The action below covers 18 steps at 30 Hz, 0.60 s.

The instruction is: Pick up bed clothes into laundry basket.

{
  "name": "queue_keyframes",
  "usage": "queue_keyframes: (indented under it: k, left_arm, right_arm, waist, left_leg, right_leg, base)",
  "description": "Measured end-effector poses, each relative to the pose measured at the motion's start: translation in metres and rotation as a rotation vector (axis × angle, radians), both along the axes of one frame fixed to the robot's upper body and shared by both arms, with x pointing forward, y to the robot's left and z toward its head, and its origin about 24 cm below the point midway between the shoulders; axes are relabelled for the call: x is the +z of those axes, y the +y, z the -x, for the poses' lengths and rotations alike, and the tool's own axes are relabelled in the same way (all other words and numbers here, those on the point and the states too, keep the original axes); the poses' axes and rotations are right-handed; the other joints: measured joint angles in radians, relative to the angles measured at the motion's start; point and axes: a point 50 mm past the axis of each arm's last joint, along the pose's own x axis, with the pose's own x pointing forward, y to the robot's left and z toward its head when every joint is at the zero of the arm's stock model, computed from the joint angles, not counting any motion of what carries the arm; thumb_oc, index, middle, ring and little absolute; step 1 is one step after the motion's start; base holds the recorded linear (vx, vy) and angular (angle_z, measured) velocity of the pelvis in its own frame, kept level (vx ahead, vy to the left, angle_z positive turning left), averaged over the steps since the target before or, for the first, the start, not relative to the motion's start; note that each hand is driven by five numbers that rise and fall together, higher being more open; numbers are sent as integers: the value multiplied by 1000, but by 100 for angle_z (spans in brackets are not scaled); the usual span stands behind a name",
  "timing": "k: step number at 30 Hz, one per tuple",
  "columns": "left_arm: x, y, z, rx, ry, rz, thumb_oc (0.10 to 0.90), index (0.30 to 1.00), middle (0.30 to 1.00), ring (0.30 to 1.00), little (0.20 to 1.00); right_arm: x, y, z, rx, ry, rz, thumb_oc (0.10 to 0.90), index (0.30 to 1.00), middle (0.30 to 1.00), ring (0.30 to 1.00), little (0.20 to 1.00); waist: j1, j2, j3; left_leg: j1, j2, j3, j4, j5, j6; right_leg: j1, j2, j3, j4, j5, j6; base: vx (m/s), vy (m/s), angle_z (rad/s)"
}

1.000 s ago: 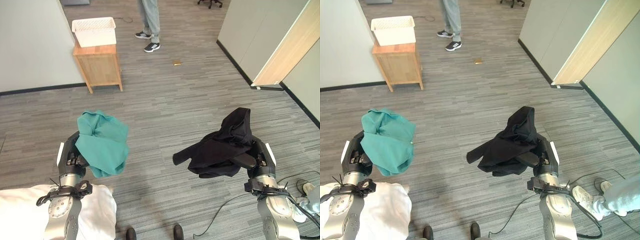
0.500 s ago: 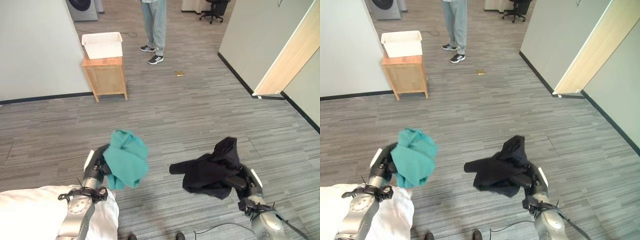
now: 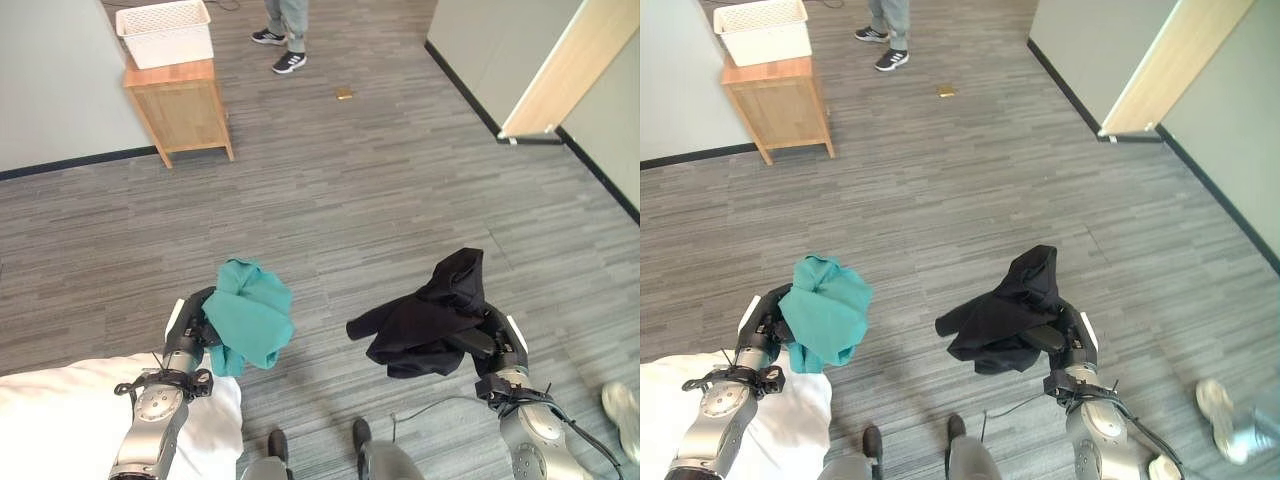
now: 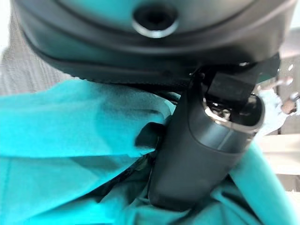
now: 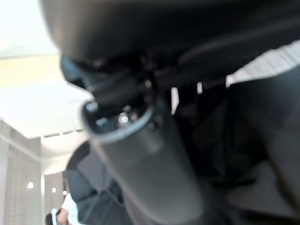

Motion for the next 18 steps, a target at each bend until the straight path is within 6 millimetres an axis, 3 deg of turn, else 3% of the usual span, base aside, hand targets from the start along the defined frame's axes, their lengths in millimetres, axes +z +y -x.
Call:
queue_keyframes:
  k: [3,5,8,9,10,11,12,13,14,15,16,17,18]
  left_arm:
    - [3,9,1,35,-7,-10,400,300,300,300,300]
    - [5,14,1,75,-18,-15,400,300,300,300,300]
    - [5,16,2,89,-20,-17,400,300,300,300,300]
    - [3,14,3,96,-18,-2,400,300,300,300,300]
    - [1,13,5,101,-15,8,400,300,300,300,300]
    - [1,13,5,102,-15,10,400,300,300,300,300]
    - [2,10,1,102,-30,29,400,300,300,300,300]
    - [2,8,0,103,-33,37,400,300,300,300,300]
    - [-1,4,0,102,-28,60,400,300,300,300,300]
    - [1,0,-4,84,-33,70,400,300,300,300,300]
    - [1,-6,-5,58,-38,94,400,300,300,300,300]
    - [-3,-12,-3,20,-15,115,400,300,300,300,300]
    - [-9,-21,-2,-11,12,136,400,300,300,300,300]
  right_arm:
    - [-2,1,2,1,7,-2,400,300,300,300,300]
    - [-4,-1,5,-8,20,-1,400,300,300,300,300]
    - [-14,-3,17,-24,68,-8,400,300,300,300,300]
    - [-18,-4,18,-33,83,-10,400,300,300,300,300]
    - [-21,-5,17,-39,95,-16,400,300,300,300,300]
    - [-22,-5,17,-43,98,-18,400,300,300,300,300]
    - [-23,-8,18,-57,100,-32,400,300,300,300,300]
    - [-22,-10,19,-62,95,-36,400,300,300,300,300]
    - [-20,-16,19,-84,84,-33,400,300,300,300,300]
    - [-16,-20,18,-108,61,-38,400,300,300,300,300]
    - [-11,-23,12,-138,41,-46,400,300,300,300,300]
    - [-5,-23,4,-141,8,-56,400,300,300,300,300]
    - [-2,-25,2,-148,-7,-55,400,300,300,300,300]
  waist:
    - [5,-7,6]
    - [-2,-22,2]
    - [-25,-66,-26]
    - [-21,-53,-35]
    - [-16,-35,-43]
    - [-9,-33,-44]
    - [1,-48,-48]
    - [10,-52,-51]
    - [29,-54,-52]
    - [34,-75,-49]
    - [38,-105,-33]
    - [41,-125,-21]
    - [35,-127,-19]
  left_leg:
    - [16,5,2,-35,7,10]
    - [42,3,-10,-63,15,-9]
    - [100,1,-65,-103,4,-73]
    - [126,49,-74,-103,-12,-107]
    - [121,99,-82,-59,-22,-142]
    - [106,116,-87,-7,-27,-152]
    - [-31,166,-117,274,-53,-148]
    - [-69,182,-142,365,-49,-150]
    - [-169,200,-196,571,11,-108]
    - [-233,194,-213,712,45,-76]
    - [-299,164,-225,827,39,-79]
    - [-322,104,-215,840,9,-89]
    - [-325,73,-203,823,-14,-86]
  right_leg:
    - [-30,-35,-40,-191,0,9]
    - [-15,-43,-41,-329,5,6]
    - [71,-40,-32,-367,46,-24]
    - [81,2,-51,-335,115,-48]
    - [95,52,-68,-314,101,-85]
    - [103,78,-81,-306,88,-99]
    - [125,119,-109,-289,69,-162]
    - [123,130,-117,-264,47,-182]
    - [134,160,-139,-232,15,-236]
    - [138,152,-152,-226,-2,-245]
    - [157,148,-142,-224,-7,-252]
    - [193,148,-113,-242,-23,-241]
    - [219,147,-107,-257,-19,-247]
  base:
    - [321,-183,-5]
    - [326,-275,28]
    - [349,-386,68]
    - [280,-462,37]
    - [265,-526,23]
    - [130,-383,35]
    - [157,-508,24]
    - [85,-409,16]
    - [163,-460,2]
    - [228,-205,6]
    - [192,-102,7]
    - [138,-48,-3]
    - [189,-72,-28]
